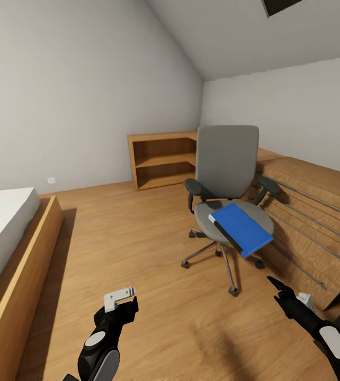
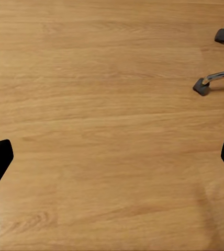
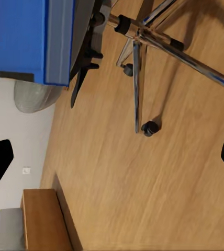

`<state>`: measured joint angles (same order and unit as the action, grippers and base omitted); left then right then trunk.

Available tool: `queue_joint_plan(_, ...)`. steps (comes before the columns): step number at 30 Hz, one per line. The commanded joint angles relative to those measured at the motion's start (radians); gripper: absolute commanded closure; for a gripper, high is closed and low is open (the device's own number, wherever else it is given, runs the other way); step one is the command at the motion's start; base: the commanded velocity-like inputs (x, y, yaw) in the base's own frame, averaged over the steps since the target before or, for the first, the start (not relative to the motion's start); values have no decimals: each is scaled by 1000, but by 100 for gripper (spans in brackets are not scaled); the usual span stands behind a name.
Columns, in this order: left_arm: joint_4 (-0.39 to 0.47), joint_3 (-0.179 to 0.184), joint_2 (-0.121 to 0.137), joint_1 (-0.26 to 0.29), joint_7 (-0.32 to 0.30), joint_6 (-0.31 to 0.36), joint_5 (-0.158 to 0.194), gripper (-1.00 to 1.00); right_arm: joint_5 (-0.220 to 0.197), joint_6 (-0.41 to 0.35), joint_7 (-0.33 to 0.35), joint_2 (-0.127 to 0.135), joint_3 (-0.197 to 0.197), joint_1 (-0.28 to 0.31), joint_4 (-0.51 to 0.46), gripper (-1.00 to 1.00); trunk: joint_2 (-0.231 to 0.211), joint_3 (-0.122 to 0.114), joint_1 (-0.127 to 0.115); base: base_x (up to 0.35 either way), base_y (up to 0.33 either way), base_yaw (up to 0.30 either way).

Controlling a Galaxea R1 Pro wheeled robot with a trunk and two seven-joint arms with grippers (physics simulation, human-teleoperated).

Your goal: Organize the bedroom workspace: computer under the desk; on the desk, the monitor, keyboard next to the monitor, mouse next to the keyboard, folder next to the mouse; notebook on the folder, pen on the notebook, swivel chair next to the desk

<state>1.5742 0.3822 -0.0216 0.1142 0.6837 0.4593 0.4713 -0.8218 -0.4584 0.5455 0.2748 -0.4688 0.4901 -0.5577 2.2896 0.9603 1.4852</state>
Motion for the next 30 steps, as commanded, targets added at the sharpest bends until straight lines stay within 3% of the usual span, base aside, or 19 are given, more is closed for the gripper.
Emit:
queue_joint_plan(1, 1, 1, 0, 1, 8, 2, 7, -100, -5, -9, 7, -1, -3, 1, 0, -100, 0, 1, 0, 0, 0, 0)
queue_joint_plan(4, 1, 3, 1, 1, 7, 2, 7, -100, -2, -8, 64, 0, -3, 1, -3, -100, 0, 1, 0, 0, 0, 0)
queue_joint_plan(6, 1, 5, 3, 1, 7, 3, 7, -100, 1, -9, 140, 1, -2, 1, -15, -100, 0, 1, 0, 0, 0, 0)
queue_joint_plan(10, 1, 8, 4, 1, 7, 4, 7, -100, 2, -10, 201, 8, -2, 1, -24, -100, 0, 1, 0, 0, 0, 0)
queue_joint_plan(16, 0, 23, 5, 1, 7, 4, 6, -100, 2, -7, 217, 10, -3, 0, -24, -100, 0, 1, 0, 73, 0, 0)
queue_joint_plan(30, -3, 29, 5, 1, 7, 4, 4, -100, -1, -3, 219, 17, -4, -1, -26, -100, 0, 1, 0, 255, 0, 0)
